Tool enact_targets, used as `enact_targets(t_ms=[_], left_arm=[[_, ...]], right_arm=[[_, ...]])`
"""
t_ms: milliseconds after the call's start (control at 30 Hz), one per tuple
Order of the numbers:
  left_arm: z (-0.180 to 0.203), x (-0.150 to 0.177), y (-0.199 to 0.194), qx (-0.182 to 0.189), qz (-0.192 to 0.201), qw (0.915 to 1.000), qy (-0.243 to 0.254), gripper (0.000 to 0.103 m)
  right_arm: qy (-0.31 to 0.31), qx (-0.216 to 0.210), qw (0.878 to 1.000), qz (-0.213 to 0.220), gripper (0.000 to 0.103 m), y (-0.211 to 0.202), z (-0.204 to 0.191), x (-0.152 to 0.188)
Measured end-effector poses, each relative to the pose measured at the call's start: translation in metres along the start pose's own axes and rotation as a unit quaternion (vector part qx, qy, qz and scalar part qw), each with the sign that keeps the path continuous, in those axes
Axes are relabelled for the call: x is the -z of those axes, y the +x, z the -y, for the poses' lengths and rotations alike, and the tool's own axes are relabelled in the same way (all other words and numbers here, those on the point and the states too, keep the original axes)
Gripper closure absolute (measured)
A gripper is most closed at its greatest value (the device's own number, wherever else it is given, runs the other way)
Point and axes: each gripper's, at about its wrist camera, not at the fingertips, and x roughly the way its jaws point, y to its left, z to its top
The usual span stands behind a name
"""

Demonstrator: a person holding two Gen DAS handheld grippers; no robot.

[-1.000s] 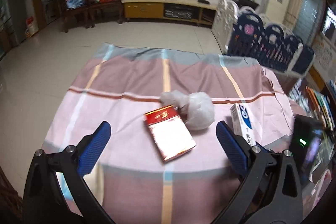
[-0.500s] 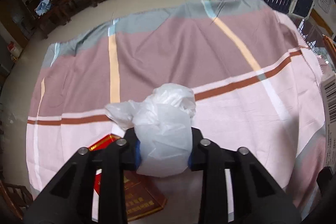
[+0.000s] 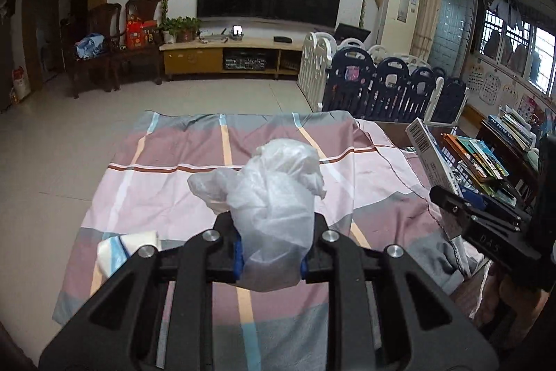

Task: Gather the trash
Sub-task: 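Lift the white ointment box and white plastic bag off the table with both tools, then move both tools over the wastebasket and release the ointment box and white bag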

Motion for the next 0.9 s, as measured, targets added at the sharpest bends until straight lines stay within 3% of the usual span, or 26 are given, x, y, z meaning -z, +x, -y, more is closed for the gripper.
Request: enact_targets(t_ms=[200, 267, 467, 600, 767, 900], left_arm=[[-0.007, 0.027, -0.028, -0.013, 0.027, 0.9995, -0.009, 0.079], [-0.007, 0.026, -0.026, -0.021, 0.028, 0.9993, -0.009, 0.079], [-0.012, 0.030, -0.025, -0.024, 0.017, 0.9994, -0.017, 0.079], [-0.009, 0.030, -0.024, -0.024, 0.015, 0.9995, -0.013, 0.079], [-0.010, 0.030, -0.023, -0.016, 0.015, 0.9996, -0.016, 0.079], [0.002, 0.029, -0.018, -0.005, 0.007, 1.0000, 0.003, 0.079]], right_arm=[[0.008, -0.006, 1.000, 0.030, 0.064, -0.047, -0.009, 0.028], [0.009, -0.007, 0.999, 0.049, 0.064, -0.054, -0.009, 0.029], [0.009, -0.002, 0.999, 0.050, 0.064, -0.052, -0.008, 0.027], [0.050, -0.017, 0.996, 0.073, 0.064, -0.074, 0.015, 0.024], [0.060, 0.064, 0.990, 0.110, 0.064, -0.149, 0.081, 0.033], [0.077, 0.161, 0.979, 0.099, 0.064, -0.198, 0.158, 0.067]])
